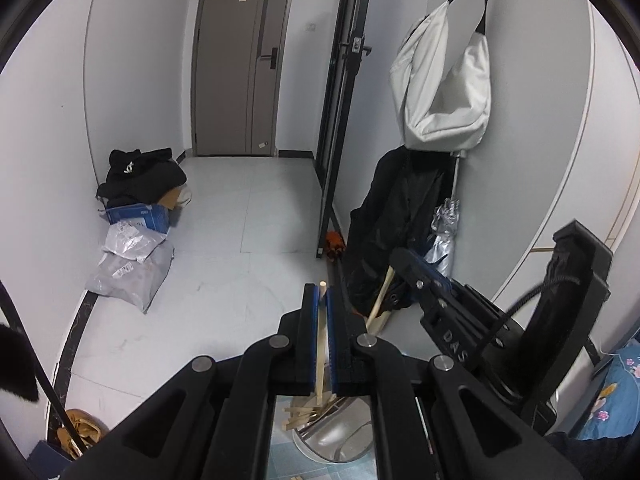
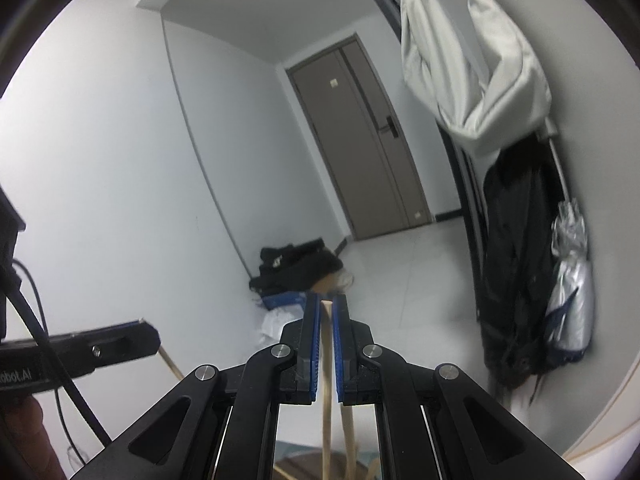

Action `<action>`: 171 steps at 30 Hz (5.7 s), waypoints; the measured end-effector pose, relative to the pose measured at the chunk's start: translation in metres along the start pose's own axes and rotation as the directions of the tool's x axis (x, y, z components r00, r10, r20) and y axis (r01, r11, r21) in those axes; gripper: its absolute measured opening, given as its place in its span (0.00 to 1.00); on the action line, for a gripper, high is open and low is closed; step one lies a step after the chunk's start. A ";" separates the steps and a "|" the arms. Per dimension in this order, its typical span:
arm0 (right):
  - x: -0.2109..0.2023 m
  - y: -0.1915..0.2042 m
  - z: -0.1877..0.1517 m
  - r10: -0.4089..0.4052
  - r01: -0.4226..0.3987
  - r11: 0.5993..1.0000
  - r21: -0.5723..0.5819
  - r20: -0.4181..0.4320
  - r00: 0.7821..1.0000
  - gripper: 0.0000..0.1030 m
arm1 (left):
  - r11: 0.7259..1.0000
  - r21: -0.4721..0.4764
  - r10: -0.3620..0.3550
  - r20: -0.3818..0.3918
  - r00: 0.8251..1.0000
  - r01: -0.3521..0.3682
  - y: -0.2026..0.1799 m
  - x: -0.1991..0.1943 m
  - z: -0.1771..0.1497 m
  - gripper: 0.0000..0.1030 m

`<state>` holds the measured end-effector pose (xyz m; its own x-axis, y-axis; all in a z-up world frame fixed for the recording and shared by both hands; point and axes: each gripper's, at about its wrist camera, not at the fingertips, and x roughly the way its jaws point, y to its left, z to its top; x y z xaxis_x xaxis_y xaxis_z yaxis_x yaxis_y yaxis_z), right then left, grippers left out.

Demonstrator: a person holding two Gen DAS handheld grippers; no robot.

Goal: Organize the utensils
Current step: 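Carry both chopsticks above the white holder and lower them into it, then open both grippers to release the chopsticks into the holder, then withdraw both grippers from the holder toward the last chopsticks, then lower the right gripper onto a chopstick on the mat and close, then lift the chopstick with the right gripper while the left gripper grasps the last chopstick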

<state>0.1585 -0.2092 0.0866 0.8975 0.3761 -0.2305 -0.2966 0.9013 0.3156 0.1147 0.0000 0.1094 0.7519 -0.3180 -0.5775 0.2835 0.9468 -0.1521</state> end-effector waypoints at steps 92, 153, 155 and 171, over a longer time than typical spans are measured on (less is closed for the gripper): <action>-0.124 0.020 -0.175 -0.082 0.054 0.993 -0.105 -0.292 0.953 0.79 | 0.922 -0.270 0.282 -0.020 0.959 -0.277 0.027 -0.019 -0.180 0.89; -0.029 0.054 -0.271 -0.236 -0.125 0.910 -0.394 -0.743 0.626 0.06 | 0.834 -0.371 0.378 -0.156 0.913 -0.409 0.094 -0.001 -0.189 0.89; -0.029 0.055 -0.271 -0.240 -0.140 0.904 -0.404 -0.750 0.616 0.06 | 0.831 -0.381 0.374 -0.156 0.914 -0.405 0.096 -0.002 -0.189 0.89; 0.022 0.073 -0.262 -0.254 -0.190 0.894 -0.406 -0.808 0.532 0.14 | 0.837 -0.403 0.315 -0.198 0.928 -0.370 0.109 0.001 -0.196 0.89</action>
<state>0.0715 -0.0791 -0.1365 0.2894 0.1451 -0.9461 -0.5682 0.8215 -0.0478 0.0295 0.1126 -0.0652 0.6696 0.0132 -0.7426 -0.2811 0.9300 -0.2369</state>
